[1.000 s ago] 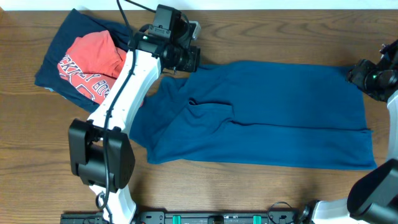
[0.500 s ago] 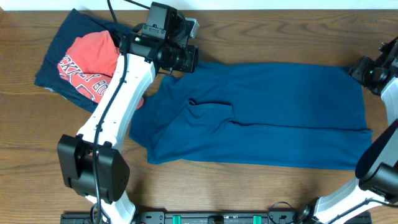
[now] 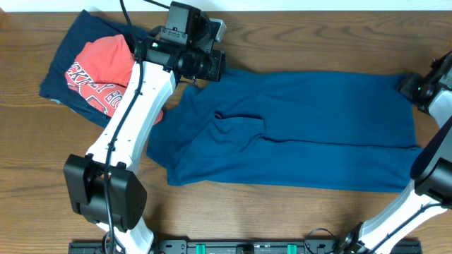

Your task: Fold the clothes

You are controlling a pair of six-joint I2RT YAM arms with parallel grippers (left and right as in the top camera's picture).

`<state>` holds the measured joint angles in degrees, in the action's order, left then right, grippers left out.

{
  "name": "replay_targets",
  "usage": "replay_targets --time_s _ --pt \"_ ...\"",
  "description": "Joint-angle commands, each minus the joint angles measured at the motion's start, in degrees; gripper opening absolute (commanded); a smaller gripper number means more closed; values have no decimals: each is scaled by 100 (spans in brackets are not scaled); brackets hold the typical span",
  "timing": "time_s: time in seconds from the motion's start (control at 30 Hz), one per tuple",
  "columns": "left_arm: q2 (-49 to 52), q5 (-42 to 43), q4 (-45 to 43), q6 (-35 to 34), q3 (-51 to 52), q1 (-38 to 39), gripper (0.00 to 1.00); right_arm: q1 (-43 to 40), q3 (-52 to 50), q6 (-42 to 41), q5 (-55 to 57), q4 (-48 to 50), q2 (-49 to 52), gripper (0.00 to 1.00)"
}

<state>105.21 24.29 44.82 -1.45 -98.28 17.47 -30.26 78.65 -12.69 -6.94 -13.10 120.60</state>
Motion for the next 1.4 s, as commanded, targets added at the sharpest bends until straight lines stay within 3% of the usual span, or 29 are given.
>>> replay_targets --time_s 0.0,0.13,0.27,0.43,0.6,0.7,0.87,0.93,1.1,1.37 --pt "-129 72 -35 79 -26 9 7 -90 31 -162 -280 136 286 64" --pt "-129 52 -35 81 -26 9 7 -90 138 -428 -455 330 470 73" --pt "-129 -61 -57 79 -24 9 8 -85 197 -745 -612 573 568 74" --pt "-129 -184 -59 83 -26 13 8 -31 197 -1113 -1027 1036 754 64" --pt "-129 -186 -59 83 -24 13 8 114 197 -1176 -1211 1316 1051 61" --pt "-129 -186 -57 81 -24 13 8 151 197 -1174 -1172 1386 1167 50" --pt "-129 -186 -57 105 -24 13 8 66 271 -1064 -1377 1438 1163 13" --pt "-129 -186 -57 103 -24 13 8 -9 361 -1038 -1672 1381 1137 2" --pt "-129 -186 -55 103 -24 13 8 -251 560 -1040 -2330 1257 852 1" --pt "-173 -568 70 105 -26 11 7 -590 577 -1040 -2485 564 70 1"
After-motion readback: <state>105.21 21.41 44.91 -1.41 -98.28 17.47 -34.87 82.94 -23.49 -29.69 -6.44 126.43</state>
